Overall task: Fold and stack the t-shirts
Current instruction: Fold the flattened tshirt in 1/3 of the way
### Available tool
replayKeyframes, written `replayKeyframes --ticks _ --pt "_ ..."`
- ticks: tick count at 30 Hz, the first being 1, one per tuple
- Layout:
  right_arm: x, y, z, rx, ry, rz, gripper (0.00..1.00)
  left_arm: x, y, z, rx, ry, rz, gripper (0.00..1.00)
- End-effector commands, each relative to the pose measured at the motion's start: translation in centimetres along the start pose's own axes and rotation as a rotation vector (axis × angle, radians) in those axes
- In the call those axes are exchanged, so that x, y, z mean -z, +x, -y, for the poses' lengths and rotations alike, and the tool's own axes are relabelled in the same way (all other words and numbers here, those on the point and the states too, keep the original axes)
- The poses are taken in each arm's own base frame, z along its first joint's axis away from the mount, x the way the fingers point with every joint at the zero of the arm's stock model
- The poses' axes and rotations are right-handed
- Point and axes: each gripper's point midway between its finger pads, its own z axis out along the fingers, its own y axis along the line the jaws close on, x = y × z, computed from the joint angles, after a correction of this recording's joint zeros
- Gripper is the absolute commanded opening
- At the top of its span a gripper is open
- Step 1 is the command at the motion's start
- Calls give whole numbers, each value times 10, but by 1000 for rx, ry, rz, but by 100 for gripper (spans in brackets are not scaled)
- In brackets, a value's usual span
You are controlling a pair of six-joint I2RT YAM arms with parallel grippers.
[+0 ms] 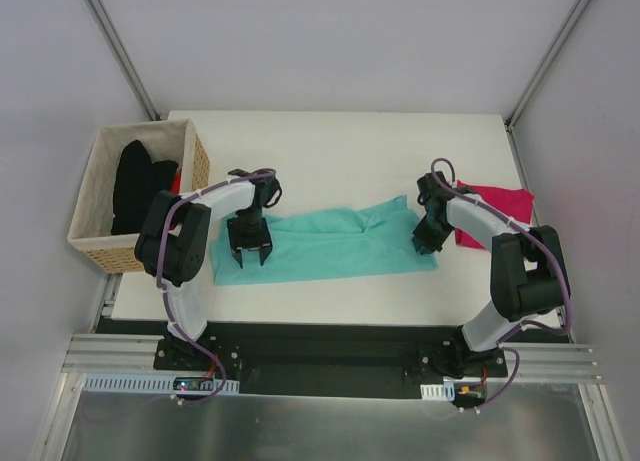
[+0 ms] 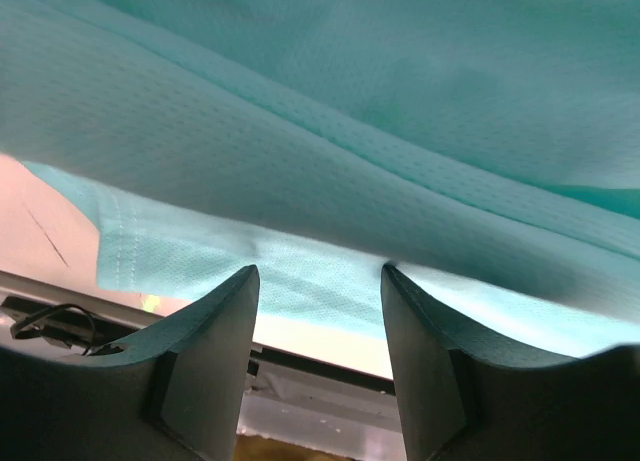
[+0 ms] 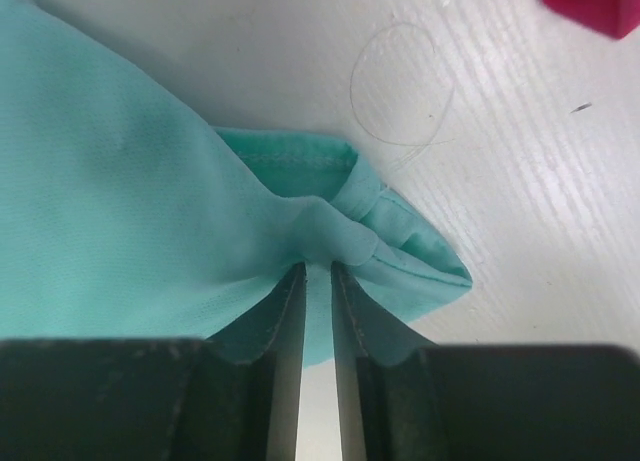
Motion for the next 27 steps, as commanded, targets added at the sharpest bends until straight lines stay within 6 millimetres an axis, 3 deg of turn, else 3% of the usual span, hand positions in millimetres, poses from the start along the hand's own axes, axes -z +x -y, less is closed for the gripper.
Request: replayKeyframes --ticks 1,4,8,12,16,22,26,27 --pt "31 -27 0 -2 15 113 21 20 -16 8 -2 23 69 52" --pt "47 -35 -4 6 1 162 22 30 -22 9 -3 36 99 52" --pt "77 -57 -27 45 -51 255 23 36 -25 9 -10 41 115 52" --pt "88 -75 -48 128 -55 286 23 39 -25 7 -13 39 120 52" --pt "85 -80 -61 163 -48 274 23 46 -28 5 -6 34 146 53" --pt "74 -72 -75 163 -85 245 24 56 -33 0 11 18 175 54" --pt "72 -84 -92 228 -91 249 24 62 -41 1 16 18 201 54" --pt "61 -85 -96 261 -72 228 24 64 -42 2 15 22 203 54"
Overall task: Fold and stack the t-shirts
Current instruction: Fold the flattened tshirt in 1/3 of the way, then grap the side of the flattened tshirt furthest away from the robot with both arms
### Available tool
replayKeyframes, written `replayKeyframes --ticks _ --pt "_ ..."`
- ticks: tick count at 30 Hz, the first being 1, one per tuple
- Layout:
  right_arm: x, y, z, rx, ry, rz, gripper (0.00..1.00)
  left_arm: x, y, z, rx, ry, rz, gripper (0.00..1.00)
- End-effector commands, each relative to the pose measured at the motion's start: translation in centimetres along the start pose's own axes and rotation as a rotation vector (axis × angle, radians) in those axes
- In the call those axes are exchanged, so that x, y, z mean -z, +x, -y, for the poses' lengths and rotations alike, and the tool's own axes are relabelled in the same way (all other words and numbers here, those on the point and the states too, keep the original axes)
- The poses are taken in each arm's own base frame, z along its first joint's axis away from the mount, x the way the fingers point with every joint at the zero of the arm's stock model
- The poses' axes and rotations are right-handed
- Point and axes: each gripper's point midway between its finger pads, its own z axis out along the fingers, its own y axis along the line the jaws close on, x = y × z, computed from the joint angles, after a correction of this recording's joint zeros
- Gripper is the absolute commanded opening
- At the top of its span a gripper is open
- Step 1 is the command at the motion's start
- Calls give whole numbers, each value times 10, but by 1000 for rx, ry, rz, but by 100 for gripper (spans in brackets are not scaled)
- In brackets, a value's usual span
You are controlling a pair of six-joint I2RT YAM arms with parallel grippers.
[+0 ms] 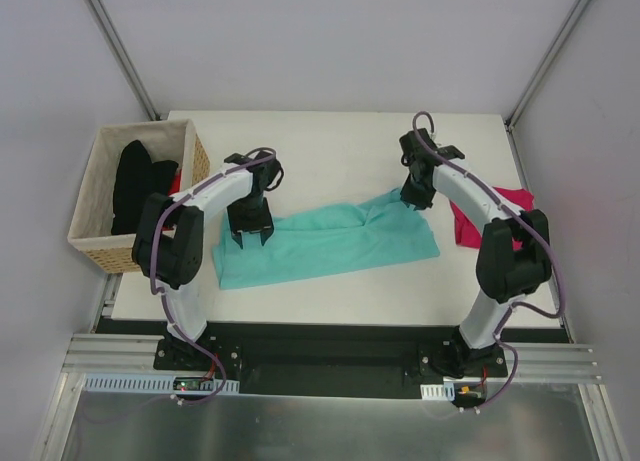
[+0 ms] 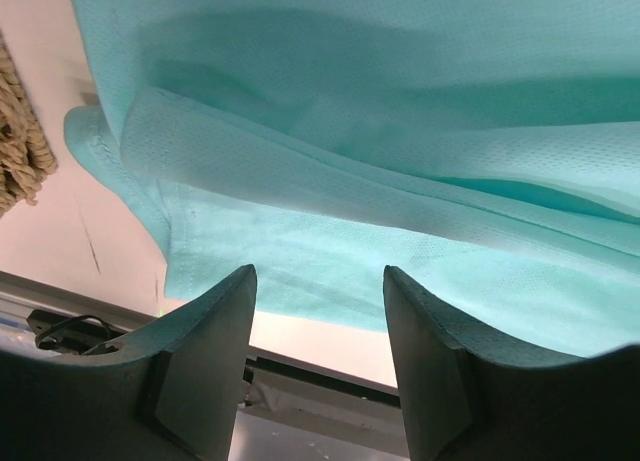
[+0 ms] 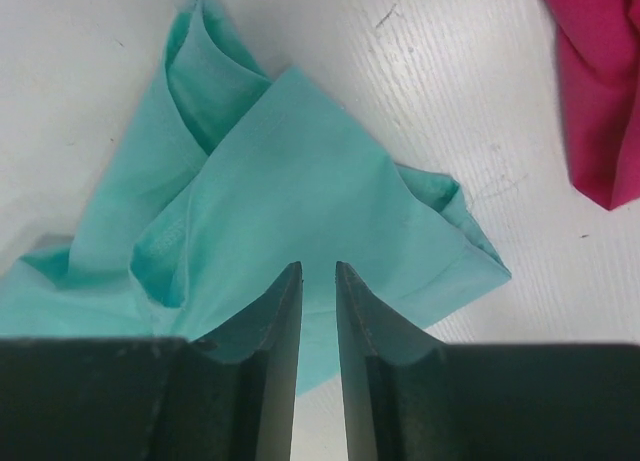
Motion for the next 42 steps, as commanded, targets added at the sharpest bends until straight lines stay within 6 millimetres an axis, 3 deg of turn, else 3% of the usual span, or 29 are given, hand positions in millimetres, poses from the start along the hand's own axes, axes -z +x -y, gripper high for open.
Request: replayKeyframes --ticks 1,2,3,4,5,7,9,20,29,42 --pt "-10 -18 -23 148 -36 -9 24 27 -17 -3 7 6 79 54" --pt "-5 -34 -35 166 -61 16 25 29 -20 -1 9 15 88 54" --pt "-7 -36 -38 201 -61 -8 29 31 -23 0 8 15 93 54" --pt "-23 -35 -42 262 -48 -43 29 35 -28 3 11 25 104 54" --pt "-19 -55 -55 265 -83 -13 29 38 -31 5 12 33 111 54" --pt "-36 -52 -59 281 -85 -72 29 42 -39 8 11 38 120 54" --pt "-38 -70 -65 252 -116 -57 29 45 -45 9 16 37 122 54" --pt "-78 -99 -63 156 -153 -82 30 46 -70 5 36 32 107 54" --pt "-107 -100 -64 101 -182 -137 31 45 -81 7 46 20 88 54" --pt "-107 -74 -76 61 -269 -226 31 38 -79 10 65 16 56 54"
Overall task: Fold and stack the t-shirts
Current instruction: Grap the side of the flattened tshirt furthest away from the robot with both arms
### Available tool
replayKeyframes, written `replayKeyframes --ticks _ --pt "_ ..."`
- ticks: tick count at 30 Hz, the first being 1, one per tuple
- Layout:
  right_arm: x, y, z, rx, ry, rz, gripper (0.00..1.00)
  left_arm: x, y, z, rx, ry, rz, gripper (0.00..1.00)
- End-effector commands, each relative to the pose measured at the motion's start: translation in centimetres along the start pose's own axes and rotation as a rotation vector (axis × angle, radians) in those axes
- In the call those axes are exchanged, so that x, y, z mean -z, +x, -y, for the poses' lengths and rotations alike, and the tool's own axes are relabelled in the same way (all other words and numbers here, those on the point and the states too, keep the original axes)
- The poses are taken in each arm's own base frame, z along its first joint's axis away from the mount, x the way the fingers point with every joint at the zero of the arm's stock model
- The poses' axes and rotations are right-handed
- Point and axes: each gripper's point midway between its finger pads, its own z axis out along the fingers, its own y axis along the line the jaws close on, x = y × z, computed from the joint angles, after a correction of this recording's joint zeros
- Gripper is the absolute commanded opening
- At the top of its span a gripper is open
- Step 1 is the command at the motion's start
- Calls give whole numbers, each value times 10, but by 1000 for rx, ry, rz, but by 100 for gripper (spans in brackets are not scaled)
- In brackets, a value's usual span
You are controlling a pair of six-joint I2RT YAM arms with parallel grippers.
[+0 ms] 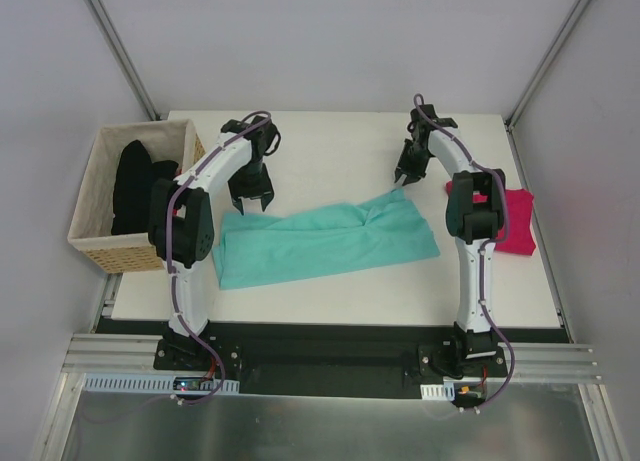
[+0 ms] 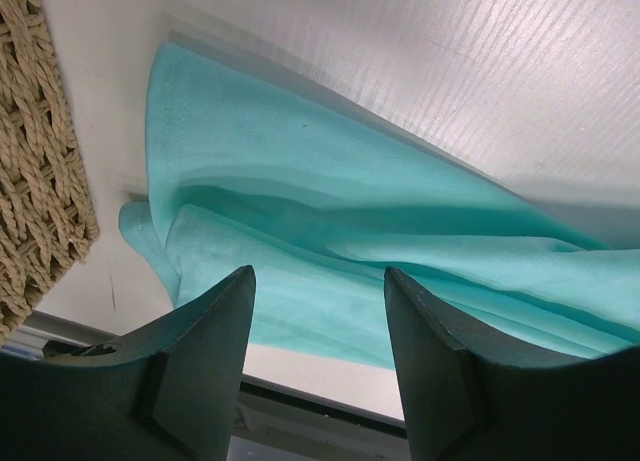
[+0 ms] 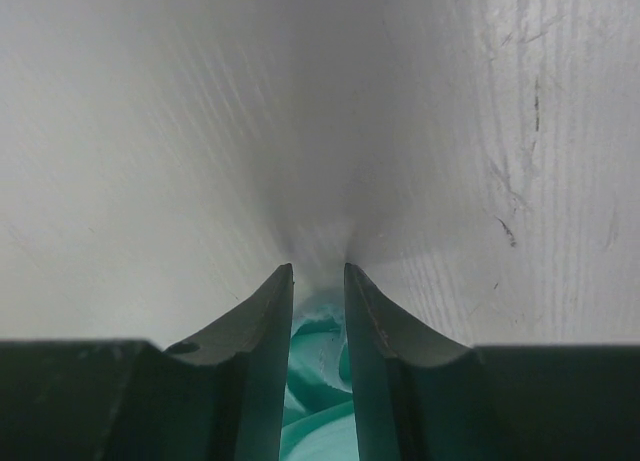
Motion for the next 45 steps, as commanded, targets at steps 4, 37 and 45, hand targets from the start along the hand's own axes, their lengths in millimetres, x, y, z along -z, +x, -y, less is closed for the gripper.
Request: replayKeyframes --ticks 4,37,45 --pt "15 16 -8 -22 -51 -26 31 3 7 -8 27 -20 -33 54" --pt "69 0 -27 97 -87 94 1 7 22 -22 54 -15 0 54" --pt "77 31 -16 147 -95 92 1 8 23 -22 56 -4 7 54"
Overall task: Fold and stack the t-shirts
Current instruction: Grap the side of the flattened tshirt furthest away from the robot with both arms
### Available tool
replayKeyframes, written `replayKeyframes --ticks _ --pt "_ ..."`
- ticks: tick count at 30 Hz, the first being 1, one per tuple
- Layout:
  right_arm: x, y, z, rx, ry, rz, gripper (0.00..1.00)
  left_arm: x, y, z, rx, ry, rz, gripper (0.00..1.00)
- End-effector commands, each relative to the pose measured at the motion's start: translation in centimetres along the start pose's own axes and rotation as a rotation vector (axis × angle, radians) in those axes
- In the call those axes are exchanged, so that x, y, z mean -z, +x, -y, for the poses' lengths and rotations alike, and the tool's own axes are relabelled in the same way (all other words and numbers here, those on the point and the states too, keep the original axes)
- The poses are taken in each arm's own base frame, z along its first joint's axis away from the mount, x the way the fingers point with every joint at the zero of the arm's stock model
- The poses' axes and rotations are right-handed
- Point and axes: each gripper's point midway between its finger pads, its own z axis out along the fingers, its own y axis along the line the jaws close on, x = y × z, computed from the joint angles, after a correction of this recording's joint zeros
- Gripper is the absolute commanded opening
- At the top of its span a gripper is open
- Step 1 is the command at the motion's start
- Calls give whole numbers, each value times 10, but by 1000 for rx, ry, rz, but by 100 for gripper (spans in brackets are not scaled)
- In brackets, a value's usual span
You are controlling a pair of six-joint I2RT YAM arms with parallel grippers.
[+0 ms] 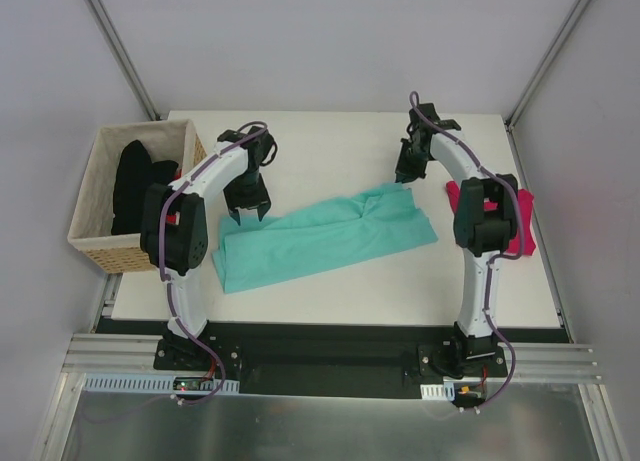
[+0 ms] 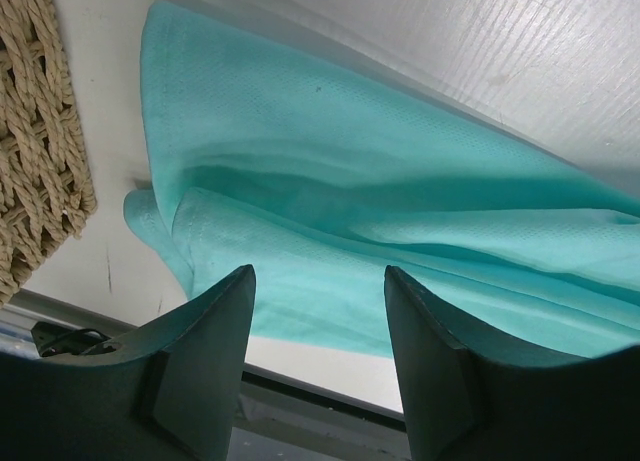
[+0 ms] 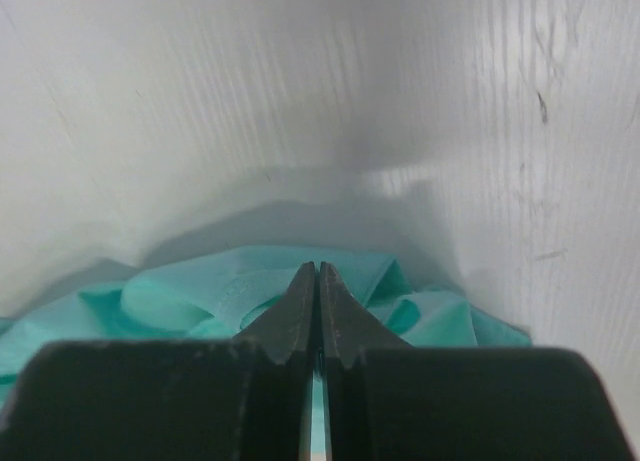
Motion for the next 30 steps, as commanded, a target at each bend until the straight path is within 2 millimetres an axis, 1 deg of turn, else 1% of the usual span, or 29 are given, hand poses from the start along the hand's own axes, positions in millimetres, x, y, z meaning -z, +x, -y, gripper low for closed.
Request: replayKeyframes --ticks 1,2,3,4,5,6,7,12,15,16,18,19,20,24,25,27,28,30 --pt "35 7 -4 55 -37 70 1 14 1 -9 21 16 29 54" --pt "36 11 -3 55 -38 68 1 13 2 -8 19 18 26 54" --pt "41 12 -3 56 -45 78 1 13 3 -8 19 21 25 54" --pt "37 21 0 56 -36 62 1 12 3 -8 19 22 24 54" --pt "39 22 2 56 -29 67 1 11 4 -8 17 20 19 54" --pt "44 22 2 59 -31 81 1 11 5 -8 16 21 20 54" --pt "42 27 3 63 -29 77 1 11 5 -8 15 20 19 54" --pt "52 26 -1 87 -33 108 1 11 3 -6 17 28 24 54" --pt "62 25 -5 109 -31 131 1 11 2 -5 14 28 24 54" --pt "72 24 -5 117 -31 154 1 12 0 -4 14 34 29 54" --pt "80 26 -4 143 -14 184 1 13 -1 -3 9 35 30 54" --pt "85 23 0 148 16 213 1 13 -2 -2 8 37 33 54" --pt "94 19 2 159 33 245 1 14 -4 0 4 43 34 55" --pt "107 8 2 178 48 286 1 13 -9 8 -10 59 32 54" --pt "109 5 2 181 54 295 1 16 -12 10 -14 67 41 54" --pt "111 0 3 193 65 307 1 17 -13 12 -21 72 42 54" --pt "118 -7 2 196 74 330 1 18 -14 12 -22 73 44 54" --pt "121 -14 2 221 86 347 1 19 -15 10 -23 70 52 54"
